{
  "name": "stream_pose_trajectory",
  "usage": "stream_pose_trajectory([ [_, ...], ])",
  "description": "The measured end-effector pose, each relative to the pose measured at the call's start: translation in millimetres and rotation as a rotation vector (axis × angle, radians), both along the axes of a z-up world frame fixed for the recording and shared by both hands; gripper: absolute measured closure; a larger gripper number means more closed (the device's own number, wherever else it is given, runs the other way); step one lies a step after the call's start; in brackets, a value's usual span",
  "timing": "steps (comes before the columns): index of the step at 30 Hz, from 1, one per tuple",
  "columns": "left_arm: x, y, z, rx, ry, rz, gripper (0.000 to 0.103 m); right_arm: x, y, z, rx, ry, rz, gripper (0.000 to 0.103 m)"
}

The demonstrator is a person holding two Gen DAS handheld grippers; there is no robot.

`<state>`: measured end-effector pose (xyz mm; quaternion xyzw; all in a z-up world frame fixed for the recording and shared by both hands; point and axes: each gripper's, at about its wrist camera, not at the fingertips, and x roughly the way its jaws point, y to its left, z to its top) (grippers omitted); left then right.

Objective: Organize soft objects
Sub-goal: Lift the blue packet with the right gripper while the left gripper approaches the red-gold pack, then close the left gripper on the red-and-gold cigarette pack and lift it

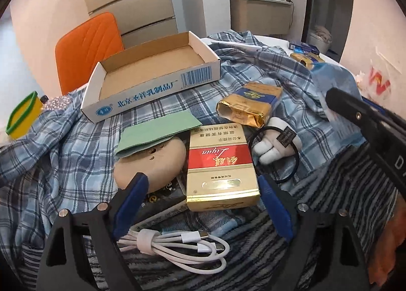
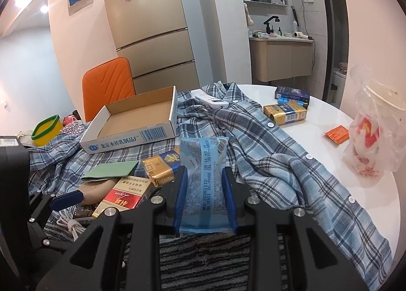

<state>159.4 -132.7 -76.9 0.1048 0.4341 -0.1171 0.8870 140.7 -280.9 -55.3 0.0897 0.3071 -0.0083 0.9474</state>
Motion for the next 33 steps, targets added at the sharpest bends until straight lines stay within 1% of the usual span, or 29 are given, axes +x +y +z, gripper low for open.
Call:
stream_pose_trajectory([
  [4, -1, -3, -2, 0.017, 0.002, -0.011, 0.012, 0, 1, 0, -0.005, -0.001, 0.006, 0.076],
  [6, -1, 3, 2, -0.038, 0.007, -0.015, 0.012, 0, 0, 0, -0.001, 0.002, 0.006, 0.076],
  [9, 1, 20, 6, -0.171, 0.050, -0.036, 0.012, 0, 0, 0, 0.001, 0.004, 0.006, 0.076],
  [10, 1, 24, 7, -0.201, 0.062, -0.044, 0.012, 0, 0, 0, 0.001, 0.004, 0.007, 0.076],
  [11, 1, 27, 7, -0.225, 0.069, -0.049, 0.012, 0, 0, 0, 0.000, 0.004, 0.008, 0.076],
  [14, 1, 29, 10, -0.247, 0.065, -0.052, 0.012, 0, 0, 0, 0.001, 0.003, 0.008, 0.076],
  [16, -2, 25, 11, -0.247, 0.058, -0.078, 0.012, 0, 0, 0, 0.001, 0.004, 0.008, 0.076],
  [20, -12, 12, 14, -0.193, 0.022, -0.134, 0.012, 0, 1, 0, 0.001, 0.008, 0.013, 0.076],
  [22, -11, 11, 12, -0.189, 0.030, -0.142, 0.012, 0, 1, 0, 0.002, 0.007, 0.012, 0.076],
  [26, 5, 17, -3, -0.229, 0.137, -0.107, 0.012, 2, 2, -2, 0.005, 0.025, 0.018, 0.076],
  [28, 7, 18, -4, -0.237, 0.142, -0.102, 0.012, 5, 3, -3, 0.006, 0.039, 0.026, 0.076],
  [30, 6, 18, -4, -0.229, 0.132, -0.097, 0.012, 4, 5, -3, 0.000, 0.035, 0.030, 0.076],
  [31, 6, 17, -5, -0.217, 0.129, -0.095, 0.013, 4, 5, -2, -0.002, 0.033, 0.031, 0.076],
  [32, 6, 15, -5, -0.205, 0.124, -0.091, 0.017, 4, 5, -2, -0.005, 0.032, 0.033, 0.076],
  [33, 5, 12, -6, -0.177, 0.113, -0.085, 0.020, 3, 6, -2, -0.006, 0.032, 0.034, 0.076],
])
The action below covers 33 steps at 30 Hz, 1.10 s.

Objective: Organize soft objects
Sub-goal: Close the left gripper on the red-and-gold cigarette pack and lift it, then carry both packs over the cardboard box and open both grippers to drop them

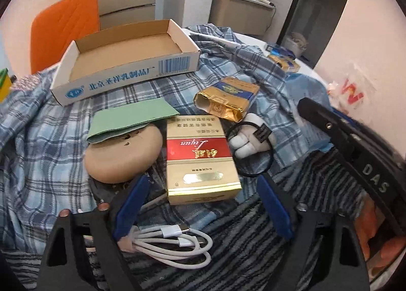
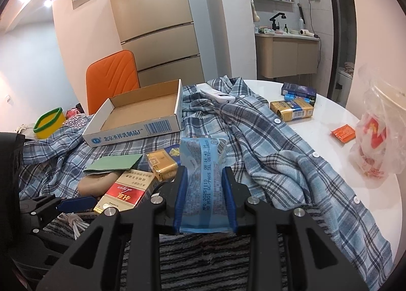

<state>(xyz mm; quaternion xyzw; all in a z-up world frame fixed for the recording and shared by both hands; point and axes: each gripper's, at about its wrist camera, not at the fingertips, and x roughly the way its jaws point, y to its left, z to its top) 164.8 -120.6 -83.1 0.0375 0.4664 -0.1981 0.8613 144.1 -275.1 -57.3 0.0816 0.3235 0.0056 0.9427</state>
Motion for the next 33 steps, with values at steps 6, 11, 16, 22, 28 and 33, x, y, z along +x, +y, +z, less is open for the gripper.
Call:
stream_pose_trajectory([
  [6, -10, -20, -6, 0.148, -0.065, -0.026, 0.043, 2, 1, -1, -0.006, 0.007, 0.007, 0.076],
  [11, -22, -7, 13, 0.023, -0.149, -0.041, 0.044, 0, 3, 0, -0.007, -0.013, 0.018, 0.076],
  [16, -54, 7, 39, -0.031, -0.364, -0.005, 0.044, -15, 3, 10, -0.010, -0.114, 0.021, 0.076],
  [22, -90, 34, 62, -0.140, -0.591, 0.082, 0.044, -39, 12, 27, -0.042, -0.279, 0.049, 0.076],
  [28, -112, 55, 79, -0.168, -0.752, 0.198, 0.044, -45, 18, 32, -0.059, -0.330, 0.088, 0.076],
  [33, -106, 67, 100, -0.119, -0.830, 0.258, 0.044, -41, 19, 45, -0.063, -0.336, 0.099, 0.076],
])
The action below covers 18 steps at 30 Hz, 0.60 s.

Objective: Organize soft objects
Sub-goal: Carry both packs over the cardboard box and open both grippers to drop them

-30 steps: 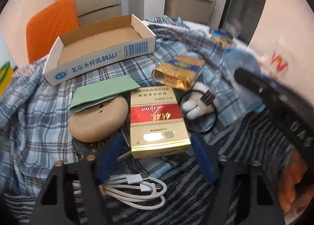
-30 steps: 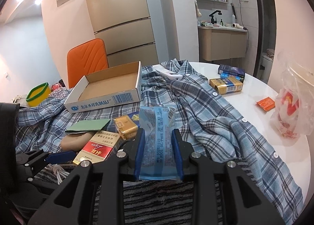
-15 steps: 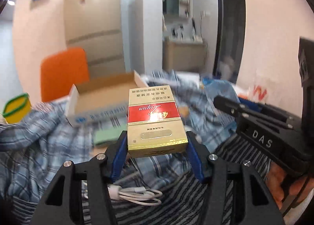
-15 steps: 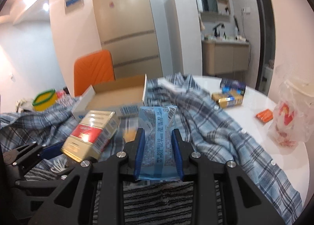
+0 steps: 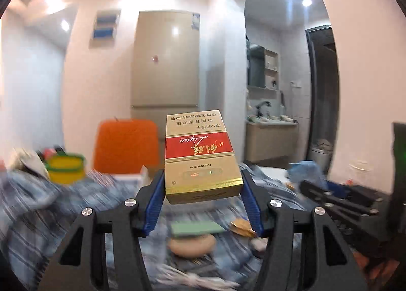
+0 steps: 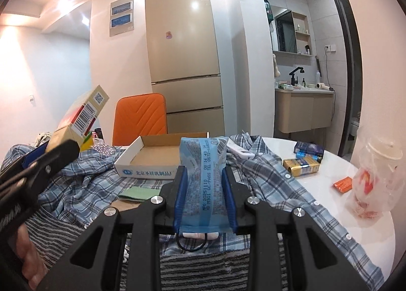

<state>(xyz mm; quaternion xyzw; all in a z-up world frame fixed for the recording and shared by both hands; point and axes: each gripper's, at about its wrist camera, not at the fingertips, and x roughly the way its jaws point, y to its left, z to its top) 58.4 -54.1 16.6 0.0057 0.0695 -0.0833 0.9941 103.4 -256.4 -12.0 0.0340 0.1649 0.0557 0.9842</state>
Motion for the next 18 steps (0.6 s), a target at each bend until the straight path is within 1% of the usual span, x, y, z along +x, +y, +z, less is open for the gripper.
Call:
stream_pose_trajectory([
  [2, 3, 4, 10, 0.014, -0.036, 0.027, 0.044, 0, 4, 11, -0.021, -0.017, -0.006, 0.076],
  [4, 10, 10, 22, -0.013, -0.046, 0.018, 0.044, 6, 10, 25, -0.059, -0.032, 0.012, 0.076],
  [6, 16, 15, 33, -0.026, -0.074, 0.029, 0.044, 13, 20, 43, -0.119, -0.080, 0.014, 0.076],
  [8, 28, 21, 47, -0.045, -0.106, 0.041, 0.044, 23, 28, 59, -0.150, -0.123, 0.003, 0.076],
  [10, 41, 26, 56, -0.057, -0.117, 0.048, 0.044, 40, 32, 73, -0.130, -0.134, 0.021, 0.076],
  [13, 63, 37, 68, -0.078, -0.124, 0.062, 0.044, 71, 34, 90, -0.060, -0.117, 0.038, 0.076],
  [16, 83, 45, 73, -0.076, -0.140, 0.083, 0.044, 96, 39, 102, -0.055, -0.152, 0.018, 0.076],
  [18, 100, 47, 73, -0.067, -0.134, 0.083, 0.044, 112, 42, 107, -0.038, -0.162, 0.008, 0.076],
])
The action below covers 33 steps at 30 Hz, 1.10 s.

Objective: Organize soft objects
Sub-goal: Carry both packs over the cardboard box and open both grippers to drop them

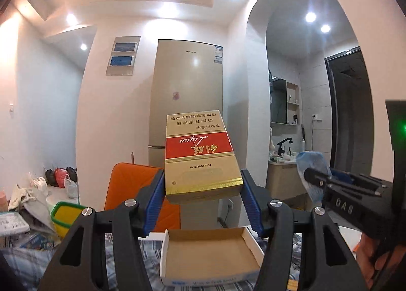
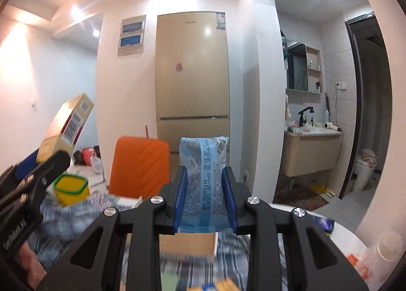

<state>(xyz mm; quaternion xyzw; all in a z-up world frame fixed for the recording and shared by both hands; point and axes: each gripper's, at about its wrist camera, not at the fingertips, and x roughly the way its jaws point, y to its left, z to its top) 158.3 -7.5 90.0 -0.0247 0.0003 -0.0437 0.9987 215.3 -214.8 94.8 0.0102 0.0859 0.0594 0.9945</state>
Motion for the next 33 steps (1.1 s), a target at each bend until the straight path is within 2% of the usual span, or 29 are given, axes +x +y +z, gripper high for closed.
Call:
stream_pose_trajectory([
  [3, 22, 1, -2, -0.004, 0.027, -0.009, 0.044, 23, 4, 2, 0.019, 0.009, -0.015, 0.076],
  [6, 46, 4, -5, -0.010, 0.093, -0.025, 0.044, 44, 8, -4, 0.017, 0.029, -0.029, 0.076],
  [11, 87, 5, -34, 0.058, 0.294, -0.005, 0.044, 69, 13, -31, 0.021, 0.107, -0.017, 0.076],
  [13, 101, 6, -49, 0.063, 0.375, -0.010, 0.044, 77, 16, -46, 0.004, 0.150, -0.006, 0.076],
  [16, 116, 3, -67, 0.070, 0.451, -0.014, 0.044, 90, 23, -74, -0.026, 0.235, 0.030, 0.076],
  [22, 142, 6, -96, 0.080, 0.533, -0.015, 0.043, 105, 32, -119, -0.059, 0.360, 0.049, 0.076],
  [28, 153, 4, -124, 0.103, 0.609, -0.030, 0.043, 129, 36, -142, -0.070, 0.449, 0.075, 0.076],
  [33, 153, 7, -126, 0.102, 0.612, -0.022, 0.041, 127, 43, -146, -0.102, 0.433, 0.079, 0.076],
])
